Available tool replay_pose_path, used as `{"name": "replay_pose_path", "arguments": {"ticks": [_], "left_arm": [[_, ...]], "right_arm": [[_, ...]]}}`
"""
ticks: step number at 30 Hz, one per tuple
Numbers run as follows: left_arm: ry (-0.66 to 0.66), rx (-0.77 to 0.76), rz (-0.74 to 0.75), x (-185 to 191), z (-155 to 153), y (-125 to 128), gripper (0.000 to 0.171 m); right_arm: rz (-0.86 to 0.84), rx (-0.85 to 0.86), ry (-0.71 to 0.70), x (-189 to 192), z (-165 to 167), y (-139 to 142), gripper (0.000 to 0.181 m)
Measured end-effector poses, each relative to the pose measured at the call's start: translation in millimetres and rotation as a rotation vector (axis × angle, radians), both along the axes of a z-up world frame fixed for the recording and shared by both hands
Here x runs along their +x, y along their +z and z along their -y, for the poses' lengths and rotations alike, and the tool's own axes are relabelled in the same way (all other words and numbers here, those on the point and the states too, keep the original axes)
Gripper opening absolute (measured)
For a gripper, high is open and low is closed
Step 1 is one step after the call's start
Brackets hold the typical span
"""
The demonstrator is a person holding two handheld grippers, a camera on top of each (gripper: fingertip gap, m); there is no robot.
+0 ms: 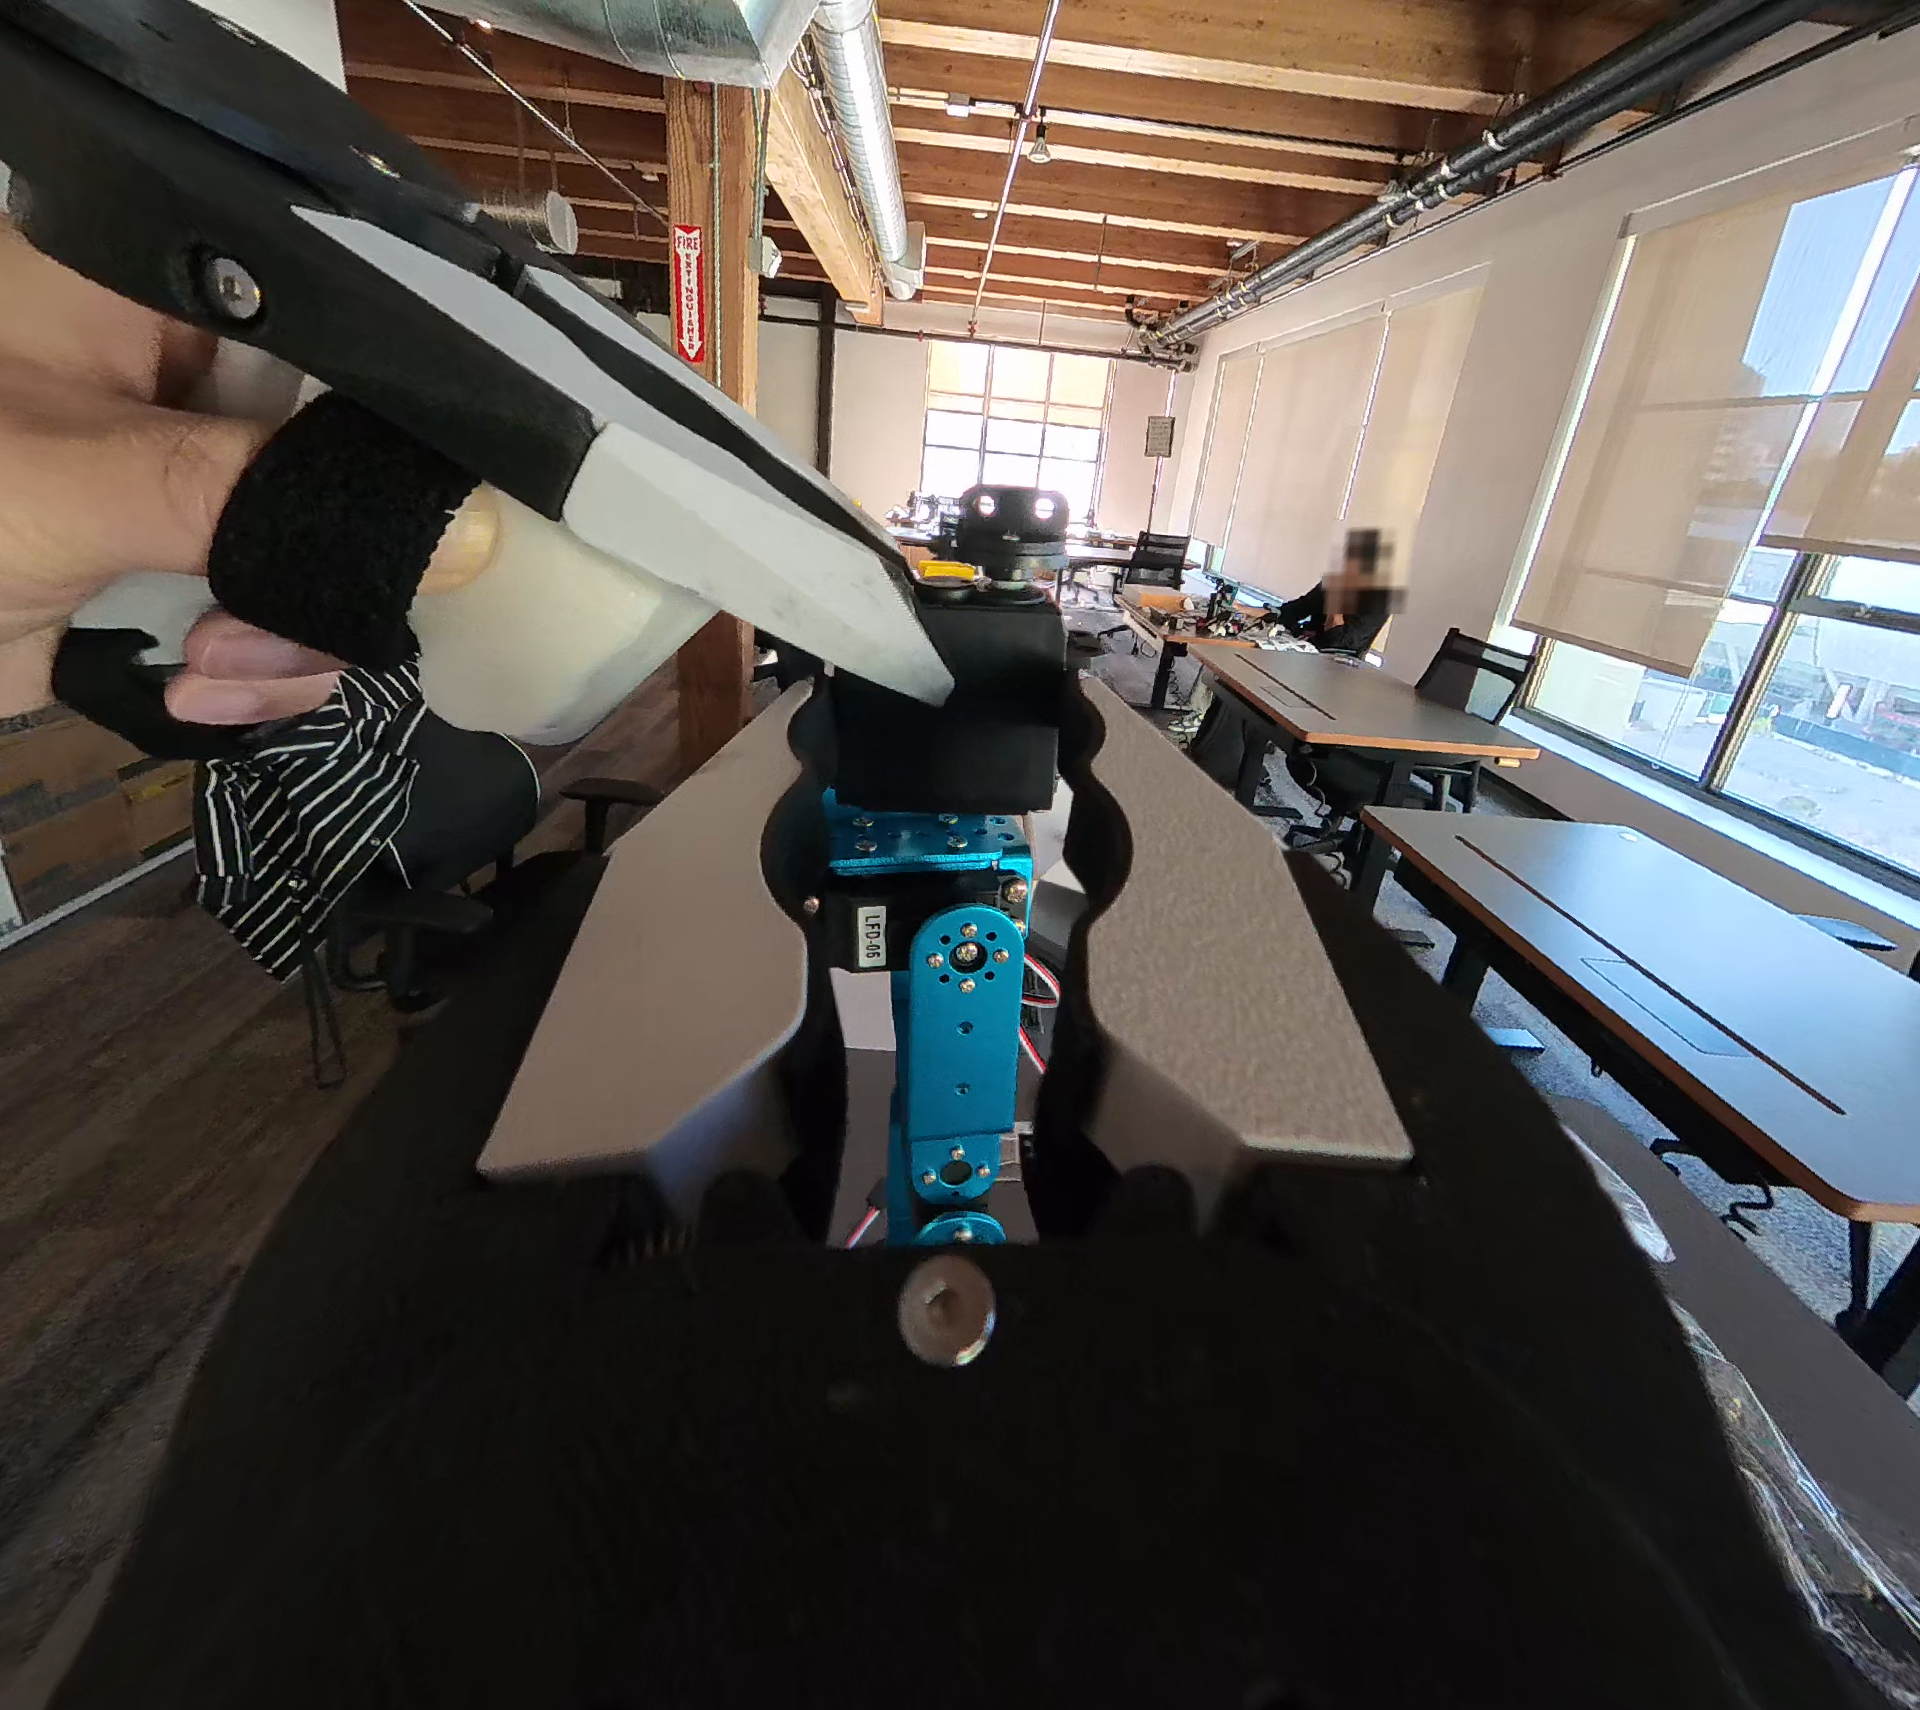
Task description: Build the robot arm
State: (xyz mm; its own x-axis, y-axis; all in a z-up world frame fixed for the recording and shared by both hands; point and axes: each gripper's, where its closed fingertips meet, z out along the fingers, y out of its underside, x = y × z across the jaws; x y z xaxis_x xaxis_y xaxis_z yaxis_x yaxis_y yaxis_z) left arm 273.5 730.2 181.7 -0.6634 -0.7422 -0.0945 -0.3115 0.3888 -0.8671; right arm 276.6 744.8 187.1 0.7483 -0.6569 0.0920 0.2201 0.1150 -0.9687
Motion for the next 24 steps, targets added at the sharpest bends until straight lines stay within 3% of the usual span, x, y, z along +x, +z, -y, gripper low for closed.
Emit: {"name": "replay_pose_path", "arguments": {"ticks": [3, 7, 10, 12, 15, 19, 24], "left_arm": [[-0.018, 0.003, -0.003, -0.7, -1.3, -0.7, 0.020], [-0.013, 0.032, 0.023, 0.3, -8.4, -1.3, 0.048], [-0.033, 0.035, 0.026, -0.7, -11.5, -3.6, 0.046], [-0.035, 0.025, 0.018, 1.3, -16.0, -3.6, 0.055], [-0.068, -0.022, 0.018, -0.2, -20.4, 4.8, 0.065], [-0.095, -0.045, 0.084, 12.1, -36.6, 23.0, 0.065], [-0.269, -0.216, -0.147, 18.9, -29.9, 22.7, 0.081]], "right_arm": [[-0.010, 0.004, 0.010, -2.0, -1.1, 0.4, 0.042], [-0.022, 0.016, 0.018, -5.3, -4.0, 0.1, 0.042], [-0.030, 0.022, 0.021, -5.8, -7.2, -2.4, 0.041], [-0.032, 0.019, 0.007, -5.1, -7.2, -4.3, 0.042], [-0.036, 0.017, -0.010, -3.5, -8.1, -5.6, 0.041], [-0.035, 0.004, -0.020, -3.3, -10.4, -5.9, 0.042], [-0.049, -0.026, -0.015, -3.1, -10.3, -11.6, 0.042]]}}
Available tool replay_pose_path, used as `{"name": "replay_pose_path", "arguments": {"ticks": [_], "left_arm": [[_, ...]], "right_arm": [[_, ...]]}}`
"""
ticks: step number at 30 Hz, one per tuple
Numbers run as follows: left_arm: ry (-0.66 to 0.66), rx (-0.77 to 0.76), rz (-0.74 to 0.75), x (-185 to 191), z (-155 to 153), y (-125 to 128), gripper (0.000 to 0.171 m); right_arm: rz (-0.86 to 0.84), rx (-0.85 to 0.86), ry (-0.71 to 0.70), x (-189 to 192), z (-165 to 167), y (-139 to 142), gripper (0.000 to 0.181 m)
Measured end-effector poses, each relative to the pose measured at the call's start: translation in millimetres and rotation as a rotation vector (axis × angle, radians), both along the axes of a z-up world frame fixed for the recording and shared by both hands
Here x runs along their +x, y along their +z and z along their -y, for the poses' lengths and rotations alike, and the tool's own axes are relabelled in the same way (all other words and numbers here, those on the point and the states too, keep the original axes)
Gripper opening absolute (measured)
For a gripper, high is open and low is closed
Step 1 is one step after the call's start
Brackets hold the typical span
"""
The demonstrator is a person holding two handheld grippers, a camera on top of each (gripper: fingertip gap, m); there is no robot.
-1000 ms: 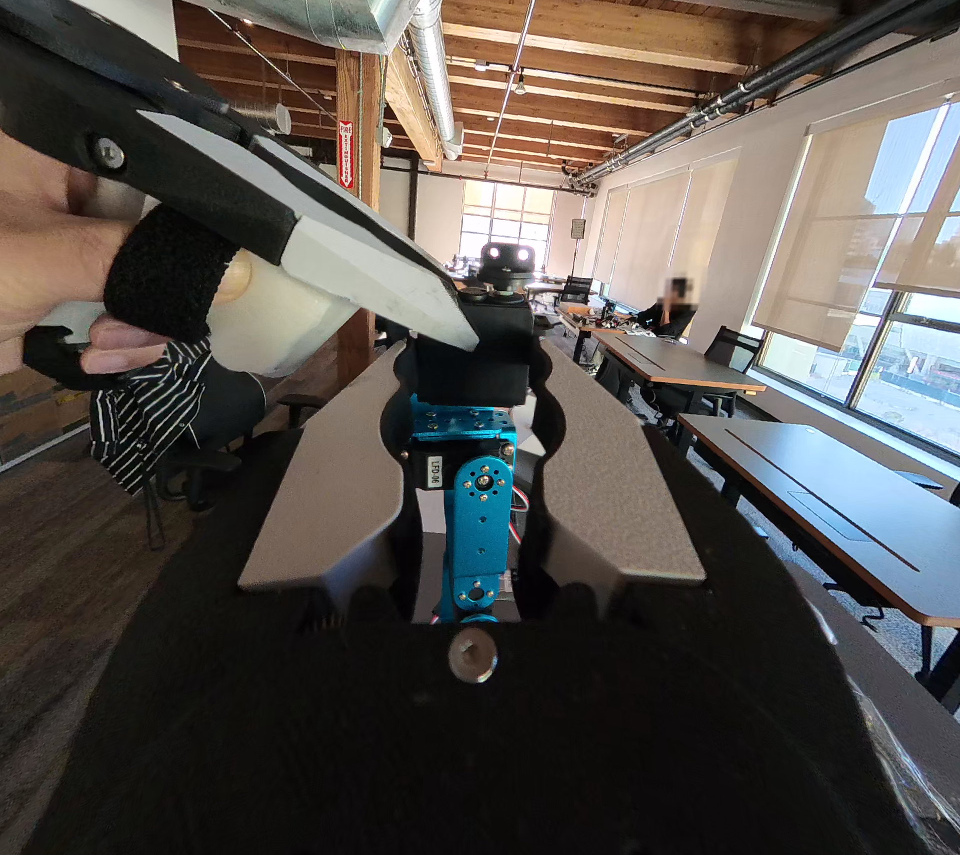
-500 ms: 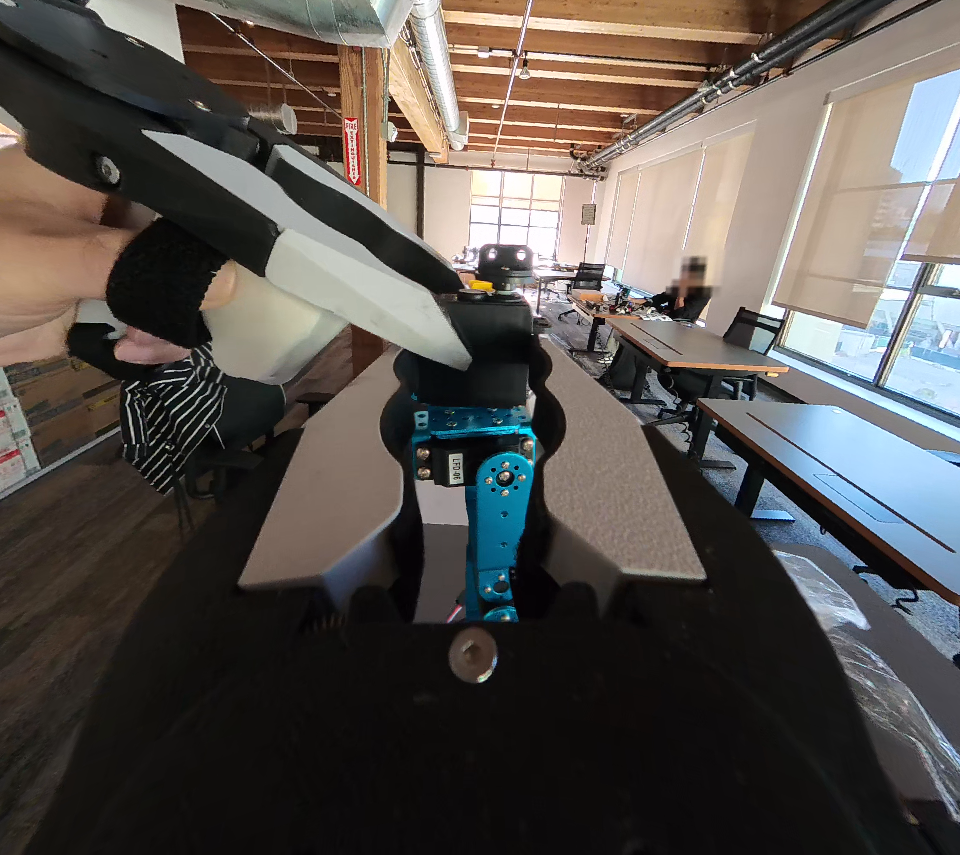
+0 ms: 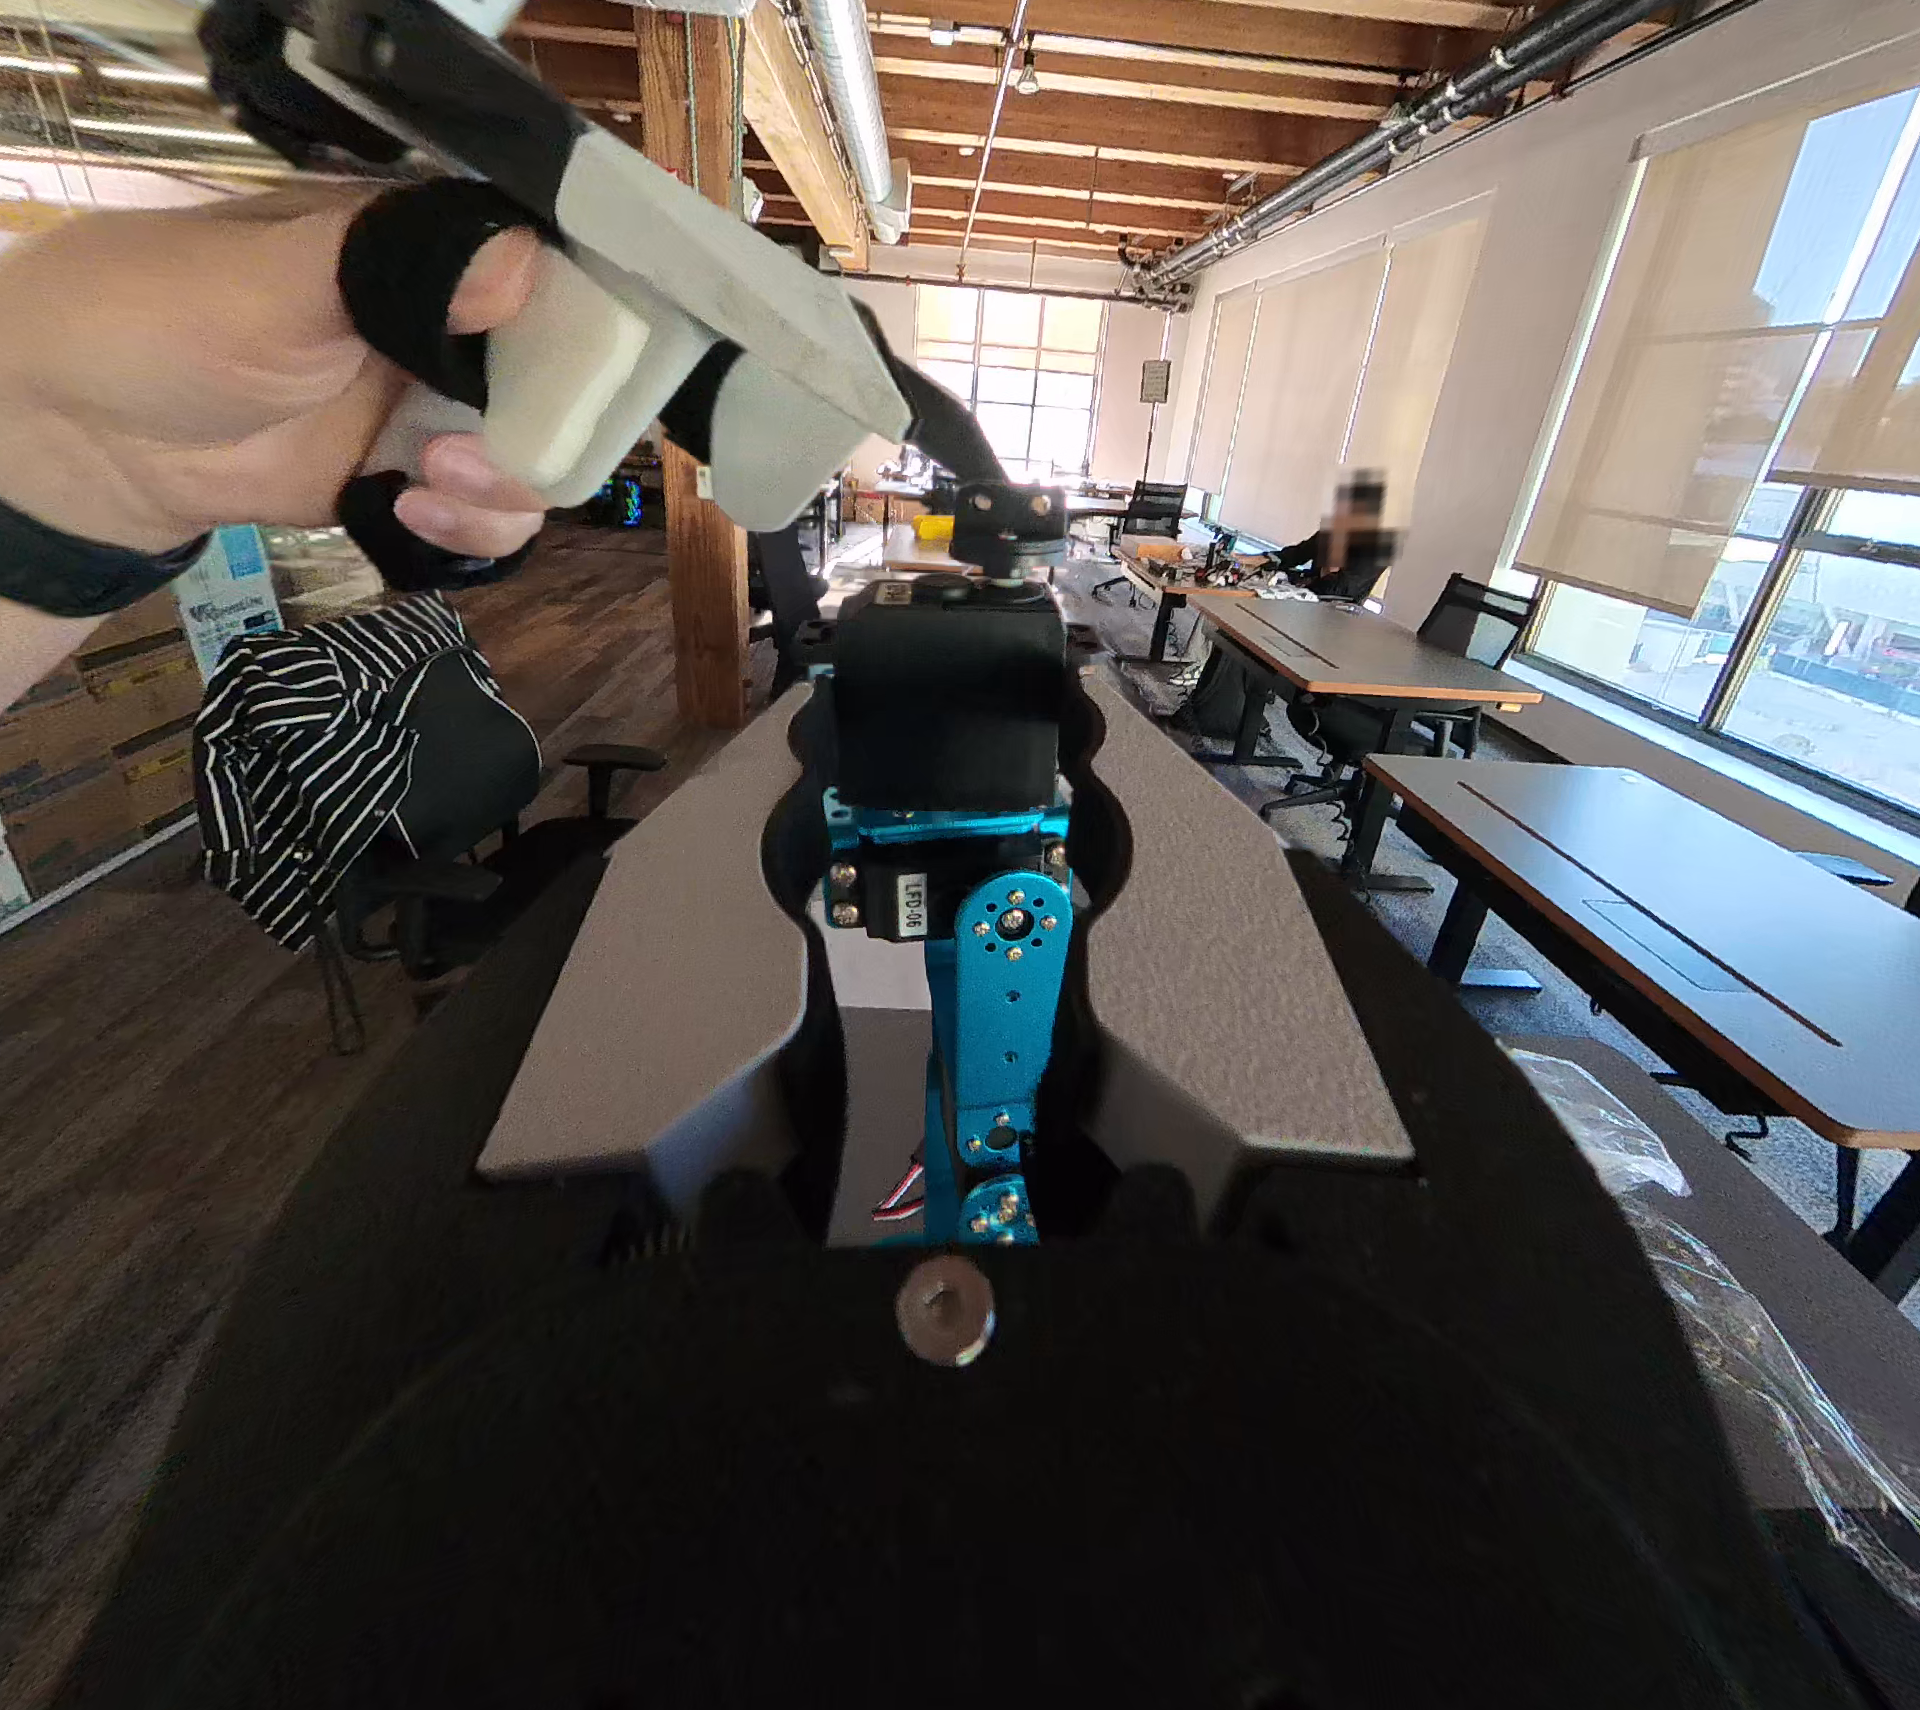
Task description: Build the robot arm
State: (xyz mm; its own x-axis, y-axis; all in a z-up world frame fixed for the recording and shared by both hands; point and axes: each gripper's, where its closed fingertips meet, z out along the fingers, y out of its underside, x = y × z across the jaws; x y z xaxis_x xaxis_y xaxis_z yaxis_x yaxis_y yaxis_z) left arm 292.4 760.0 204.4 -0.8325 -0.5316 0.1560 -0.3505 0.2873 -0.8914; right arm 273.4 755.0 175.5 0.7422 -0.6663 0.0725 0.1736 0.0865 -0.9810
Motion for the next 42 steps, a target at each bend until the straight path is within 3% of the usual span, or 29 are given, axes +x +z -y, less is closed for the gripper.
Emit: {"name": "replay_pose_path", "arguments": {"ticks": [6, 13, 17, 19, 29, 42], "left_arm": [[-0.136, -0.009, -0.179, -2.8, 3.2, -27.2, 0.078], [-0.242, -0.081, -0.245, -8.3, 7.6, -35.6, 0.069], [-0.245, -0.040, -0.222, -6.2, 10.0, -45.4, 0.068], [-0.269, -0.040, -0.231, -9.9, 12.7, -45.3, 0.059], [-0.202, 0.118, -0.149, -5.6, 12.8, -50.3, 0.056], [-0.198, 0.032, -0.176, -9.7, 8.3, -48.3, 0.044]], "right_arm": [[0.008, -0.041, 0.008, 3.0, -2.0, -4.1, 0.042], [0.012, -0.110, 0.011, 8.3, -5.9, -6.3, 0.042], [0.009, -0.133, 0.003, 10.1, -7.7, -7.0, 0.042], [0.011, -0.137, 0.020, 9.4, -8.9, -6.9, 0.042], [0.039, -0.184, -0.060, 15.6, -11.8, -10.2, 0.042], [0.074, -0.055, -0.032, 5.0, -10.7, -12.4, 0.036]]}}
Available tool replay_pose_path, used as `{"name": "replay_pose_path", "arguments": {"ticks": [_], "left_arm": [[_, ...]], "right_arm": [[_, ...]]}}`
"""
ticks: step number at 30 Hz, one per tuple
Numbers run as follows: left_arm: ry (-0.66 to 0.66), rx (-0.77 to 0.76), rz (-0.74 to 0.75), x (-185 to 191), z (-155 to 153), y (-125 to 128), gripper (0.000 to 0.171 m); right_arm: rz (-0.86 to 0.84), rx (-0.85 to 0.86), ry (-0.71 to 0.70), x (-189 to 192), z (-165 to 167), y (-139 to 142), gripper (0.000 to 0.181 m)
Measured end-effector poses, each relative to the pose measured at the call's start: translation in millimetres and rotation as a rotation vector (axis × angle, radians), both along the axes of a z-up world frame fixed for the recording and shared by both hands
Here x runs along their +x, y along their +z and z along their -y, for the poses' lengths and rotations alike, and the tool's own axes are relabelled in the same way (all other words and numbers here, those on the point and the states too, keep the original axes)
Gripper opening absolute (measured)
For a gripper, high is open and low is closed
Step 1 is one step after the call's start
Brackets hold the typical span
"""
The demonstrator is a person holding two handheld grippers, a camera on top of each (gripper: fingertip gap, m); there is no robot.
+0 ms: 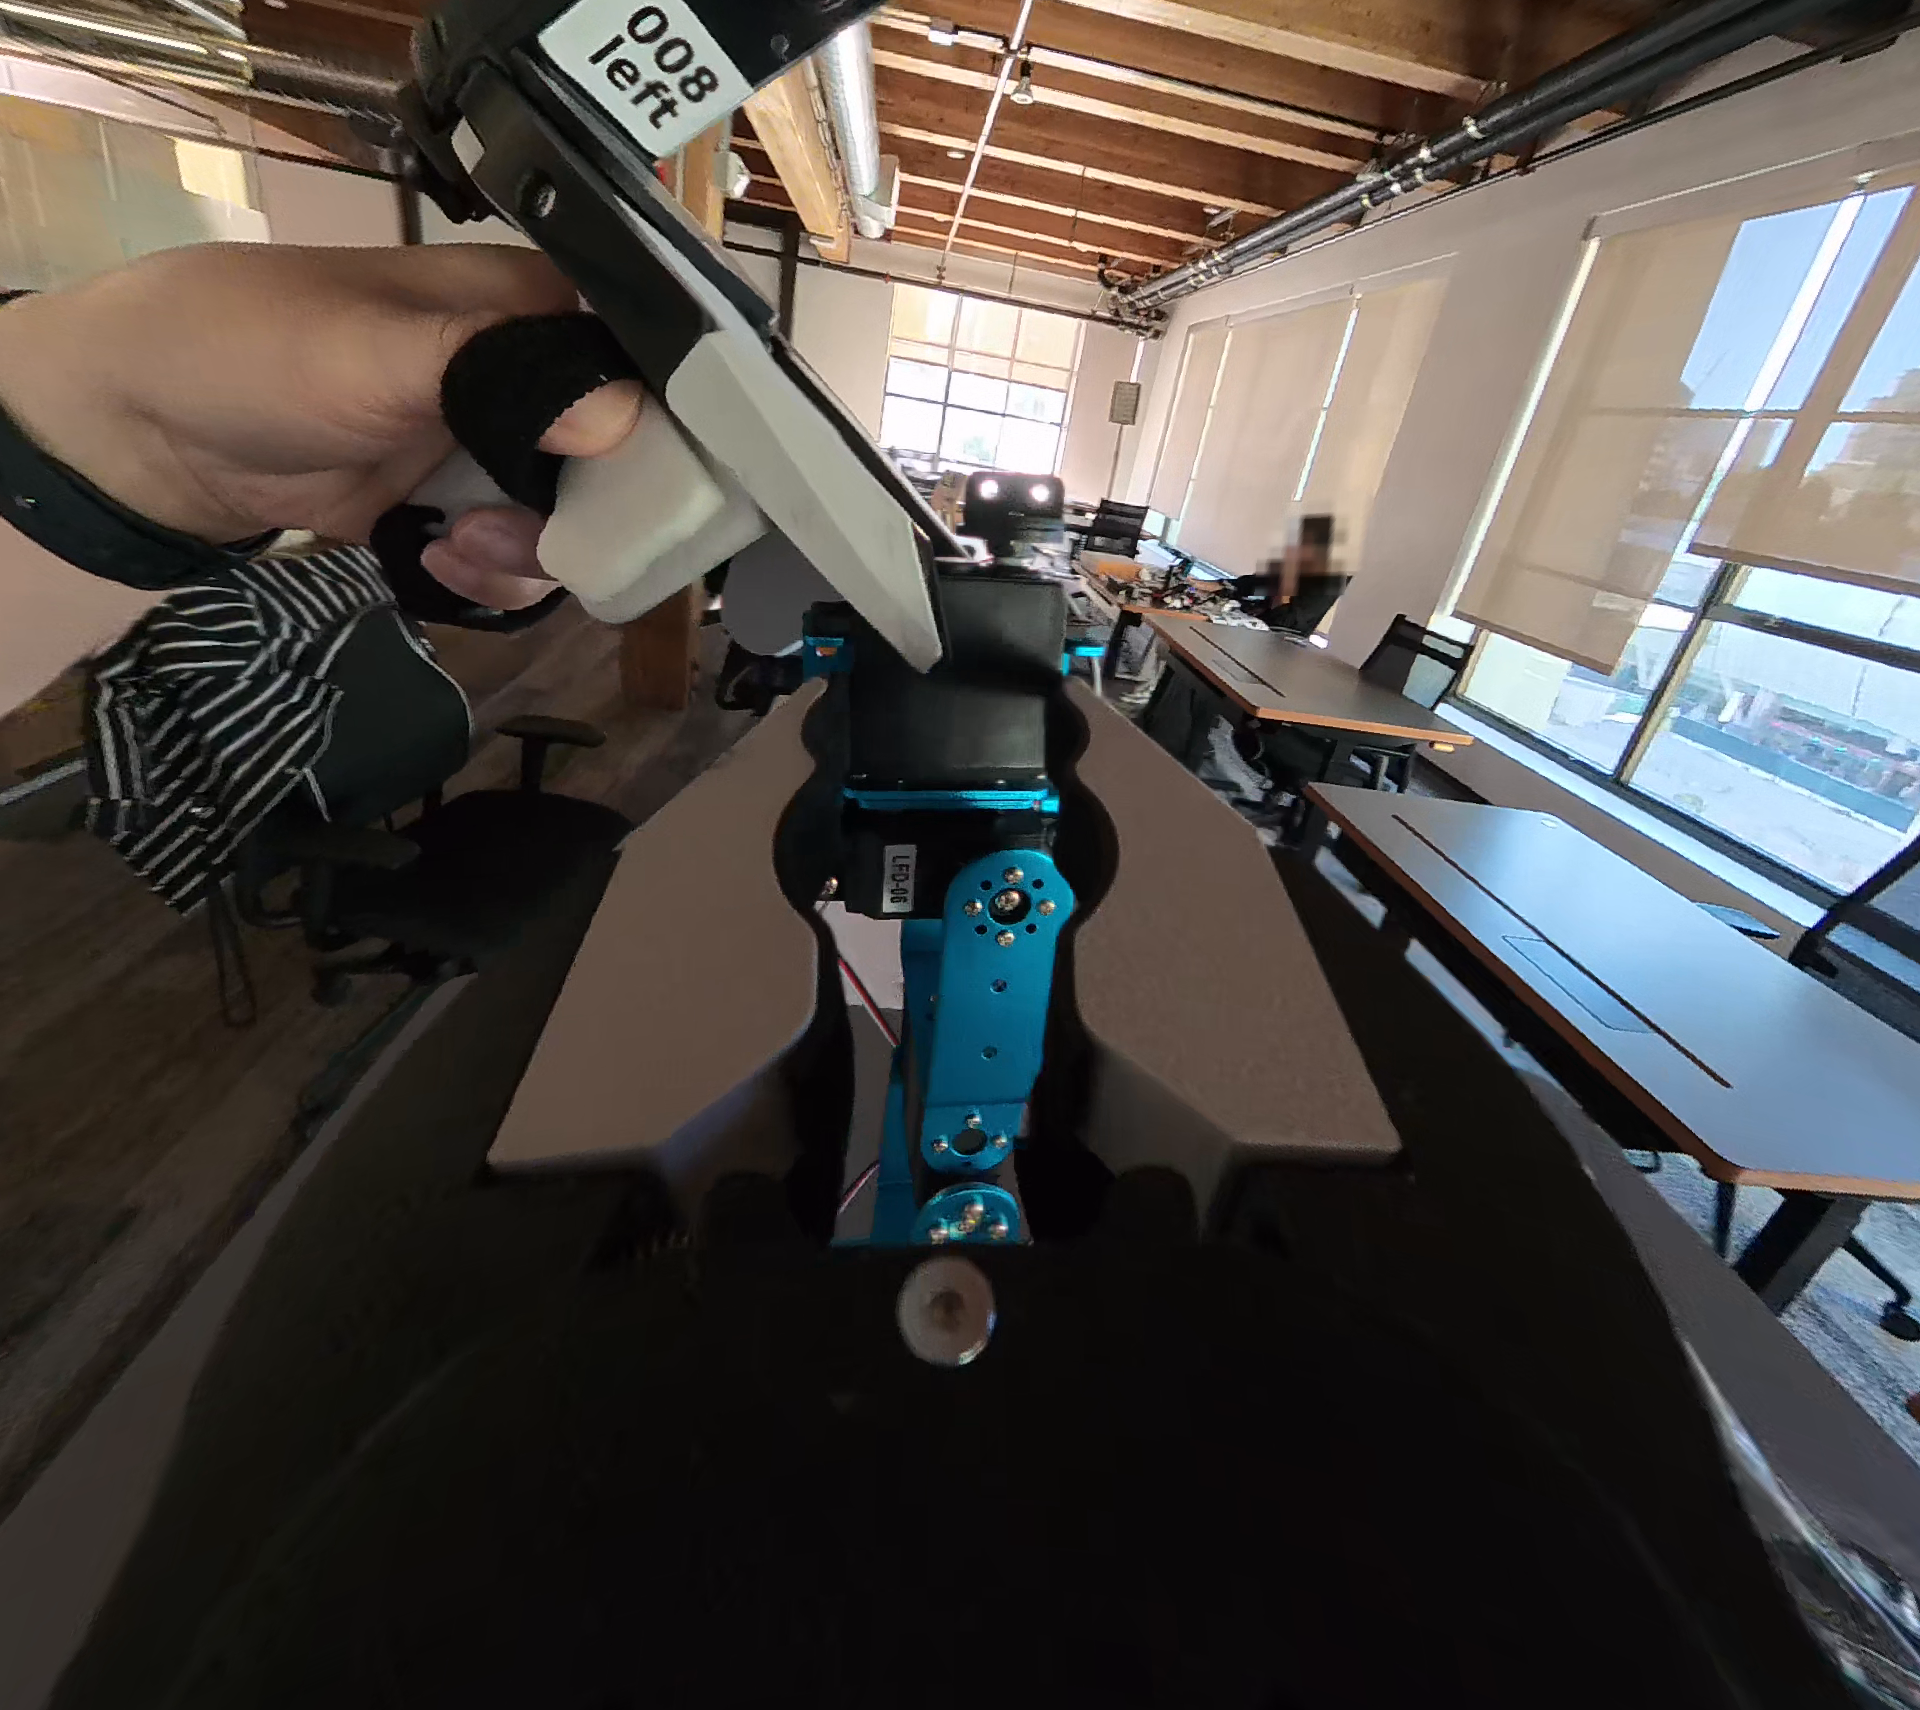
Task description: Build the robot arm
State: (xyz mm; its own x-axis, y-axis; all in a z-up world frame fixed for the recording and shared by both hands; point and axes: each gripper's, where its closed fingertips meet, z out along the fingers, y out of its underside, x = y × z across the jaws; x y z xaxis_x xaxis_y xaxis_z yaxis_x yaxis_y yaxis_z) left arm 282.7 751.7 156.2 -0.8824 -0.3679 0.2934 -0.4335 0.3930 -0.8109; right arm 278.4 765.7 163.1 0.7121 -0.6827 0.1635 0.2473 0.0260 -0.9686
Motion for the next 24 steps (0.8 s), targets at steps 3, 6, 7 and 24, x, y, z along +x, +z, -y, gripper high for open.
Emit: {"name": "replay_pose_path", "arguments": {"ticks": [3, 6, 7, 24], "left_arm": [[0.015, 0.020, 0.026, 1.9, -1.7, 0.1, 0.039], [0.019, 0.034, 0.038, 1.3, -1.8, 0.3, 0.038], [0.017, 0.042, 0.043, 0.5, -1.8, 0.0, 0.038], [0.120, -0.196, 0.295, -36.5, -55.4, 14.0, 0.050]], "right_arm": [[-0.027, 0.003, 0.028, 0.2, -4.1, -1.0, 0.028], [-0.028, 0.007, 0.025, -0.8, -3.9, -1.1, 0.028], [-0.028, 0.006, 0.031, -2.1, -4.1, -2.2, 0.027], [0.044, -0.158, 0.163, -13.8, 23.5, -4.4, 0.046]]}}
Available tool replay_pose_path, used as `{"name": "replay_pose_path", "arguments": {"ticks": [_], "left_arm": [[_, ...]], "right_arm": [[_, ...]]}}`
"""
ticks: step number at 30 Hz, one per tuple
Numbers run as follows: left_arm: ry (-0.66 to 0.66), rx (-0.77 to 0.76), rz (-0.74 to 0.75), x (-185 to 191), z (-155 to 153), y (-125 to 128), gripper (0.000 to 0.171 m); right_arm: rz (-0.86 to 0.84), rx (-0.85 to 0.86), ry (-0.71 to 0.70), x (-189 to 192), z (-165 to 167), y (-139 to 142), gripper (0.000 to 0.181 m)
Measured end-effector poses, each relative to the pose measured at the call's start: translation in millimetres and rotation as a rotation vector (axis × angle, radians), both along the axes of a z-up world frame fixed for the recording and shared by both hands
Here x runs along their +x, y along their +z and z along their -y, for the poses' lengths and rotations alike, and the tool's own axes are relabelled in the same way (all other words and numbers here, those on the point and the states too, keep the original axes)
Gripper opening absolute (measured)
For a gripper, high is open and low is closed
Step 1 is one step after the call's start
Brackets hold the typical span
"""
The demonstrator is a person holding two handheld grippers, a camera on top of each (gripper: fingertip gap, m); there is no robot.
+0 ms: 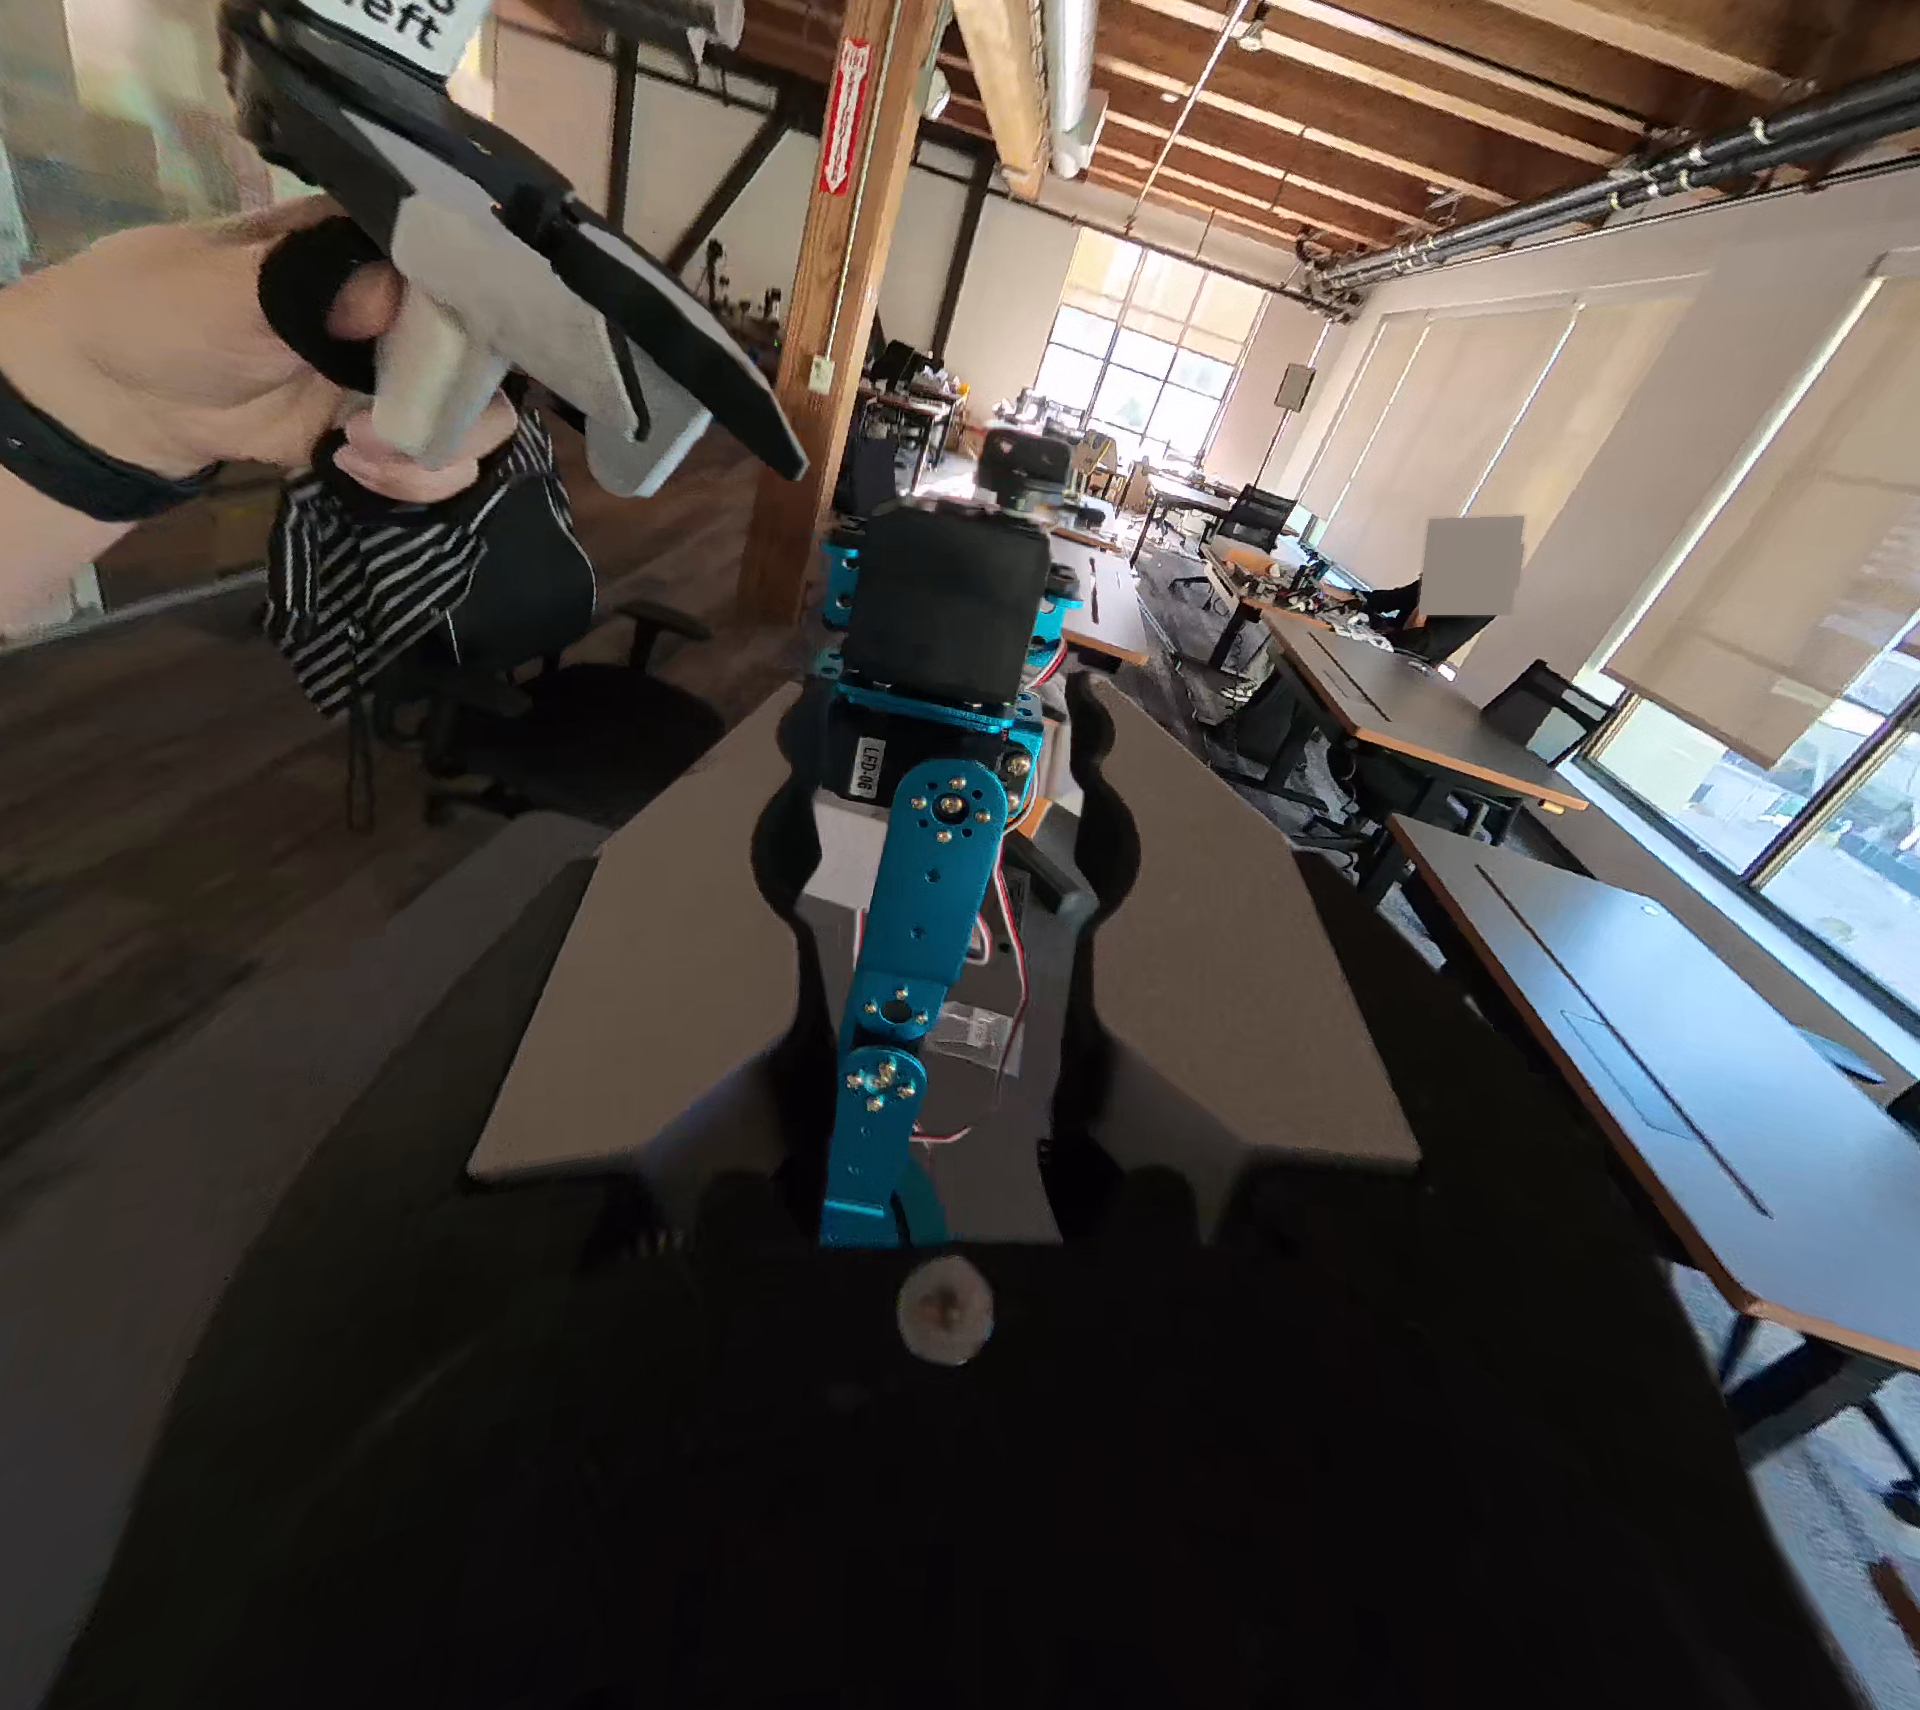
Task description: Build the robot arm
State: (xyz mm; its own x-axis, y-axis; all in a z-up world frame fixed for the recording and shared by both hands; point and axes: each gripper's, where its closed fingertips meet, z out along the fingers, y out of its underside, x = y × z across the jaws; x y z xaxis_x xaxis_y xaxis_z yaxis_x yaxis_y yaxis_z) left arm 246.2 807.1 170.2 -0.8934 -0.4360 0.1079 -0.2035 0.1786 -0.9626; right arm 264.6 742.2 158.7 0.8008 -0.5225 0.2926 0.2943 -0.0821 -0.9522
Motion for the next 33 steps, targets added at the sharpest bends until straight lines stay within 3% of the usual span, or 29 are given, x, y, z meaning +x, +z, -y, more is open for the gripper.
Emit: {"name": "replay_pose_path", "arguments": {"ticks": [5, 9, 10, 14, 17, 24, 33], "left_arm": [[0.010, -0.067, 0.034, -1.5, -7.7, -10.9, 0.047], [-0.040, -0.112, 0.043, 10.9, 3.0, 11.4, 0.042], [-0.044, -0.103, 0.033, 15.4, 7.4, 17.0, 0.036], [-0.016, 0.006, -0.015, 27.3, 28.9, 24.3, 0.039], [0.043, 0.095, -0.030, 32.8, 36.2, 17.7, 0.041], [0.129, 0.187, -0.048, 41.9, 41.1, 7.1, 0.042], [0.152, 0.264, -0.050, 42.0, 49.0, 2.3, 0.022]], "right_arm": [[-0.004, -0.117, 0.020, 6.5, -3.4, -3.4, 0.052], [-0.076, -0.093, 0.047, 14.3, -10.7, -7.5, 0.054], [-0.079, -0.070, 0.040, 15.0, -11.8, -8.4, 0.054], [-0.074, 0.041, -0.007, 14.3, -14.1, -13.8, 0.058], [-0.058, 0.115, -0.037, 12.1, -14.8, -15.4, 0.066], [-0.059, 0.219, -0.060, 15.7, -16.9, -16.8, 0.066], [-0.038, 0.259, -0.002, 14.2, -25.0, -17.8, 0.054]]}}
